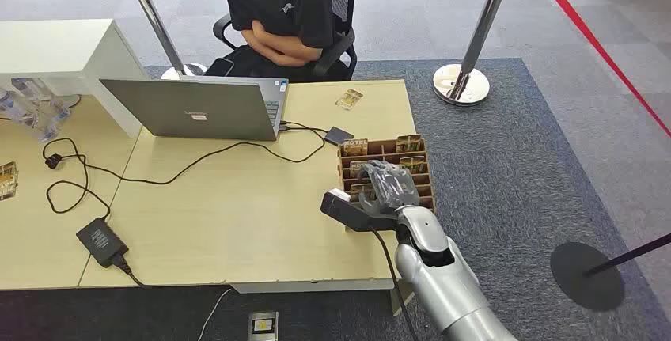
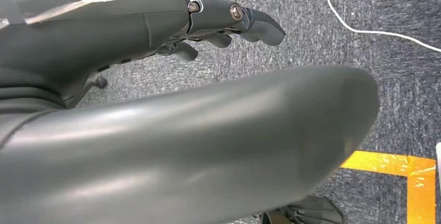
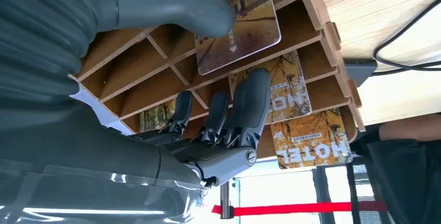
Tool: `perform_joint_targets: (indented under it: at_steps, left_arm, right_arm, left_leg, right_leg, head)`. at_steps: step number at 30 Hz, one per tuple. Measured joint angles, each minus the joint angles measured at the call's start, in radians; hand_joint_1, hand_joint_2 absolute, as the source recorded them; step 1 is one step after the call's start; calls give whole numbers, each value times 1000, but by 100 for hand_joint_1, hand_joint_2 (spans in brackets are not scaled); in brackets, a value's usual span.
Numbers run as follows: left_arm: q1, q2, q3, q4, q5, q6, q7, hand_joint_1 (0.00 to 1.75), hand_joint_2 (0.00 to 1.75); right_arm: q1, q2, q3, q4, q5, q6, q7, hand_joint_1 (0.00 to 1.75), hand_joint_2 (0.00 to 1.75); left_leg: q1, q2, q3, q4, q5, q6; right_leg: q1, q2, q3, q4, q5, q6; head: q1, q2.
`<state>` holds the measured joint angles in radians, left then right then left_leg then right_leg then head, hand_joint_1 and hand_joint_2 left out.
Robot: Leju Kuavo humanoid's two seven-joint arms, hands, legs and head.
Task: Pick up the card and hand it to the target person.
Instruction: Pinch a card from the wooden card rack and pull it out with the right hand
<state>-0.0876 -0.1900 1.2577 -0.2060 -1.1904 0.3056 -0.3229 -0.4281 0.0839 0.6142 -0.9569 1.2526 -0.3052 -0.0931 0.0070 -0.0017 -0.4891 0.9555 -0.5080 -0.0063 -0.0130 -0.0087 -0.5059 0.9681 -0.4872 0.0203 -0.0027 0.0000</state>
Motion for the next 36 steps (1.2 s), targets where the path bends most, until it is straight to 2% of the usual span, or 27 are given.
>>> perform_joint_targets:
  at_steps: [12,15,20,22,28,36]
  left_arm:
    - [0,0,0,0,-21,-4,-4,0,0]
    - [0,0,0,0,-24,-5,-4,0,0]
    - [0,0,0,0,-24,-5,-1,0,0]
    - [0,0,0,0,-21,-4,0,0,0]
    - [0,0,0,0,-15,-3,1,0,0]
    - [0,0,0,0,-13,0,6,0,0]
  right_arm:
    - [11,-14,-10,12,26,-24,23,92,175]
    - [14,-17,-14,12,33,-26,27,103,175]
    - [15,-18,-15,11,38,-27,26,134,175]
    - [15,-18,-15,12,39,-27,21,142,175]
    - [14,-18,-16,13,35,-32,7,151,175]
    - [14,-16,-17,17,27,-42,-5,154,175]
  left_leg:
    - [0,0,0,0,0,0]
    - [0,0,0,0,0,0]
    - [0,0,0,0,0,0]
    - [0,0,0,0,0,0]
    - [0,0,0,0,0,0]
    - [0,0,0,0,0,0]
  right_leg:
    - [0,0,0,0,0,0]
    - [0,0,0,0,0,0]
    - [0,0,0,0,0,0]
    - [0,0,0,0,0,0]
    - [0,0,0,0,0,0]
    - [0,0,0,0,0,0]
  head:
    - [0,0]
    - [0,0]
    - [0,0]
    - [0,0]
    - [0,0]
    - [0,0]
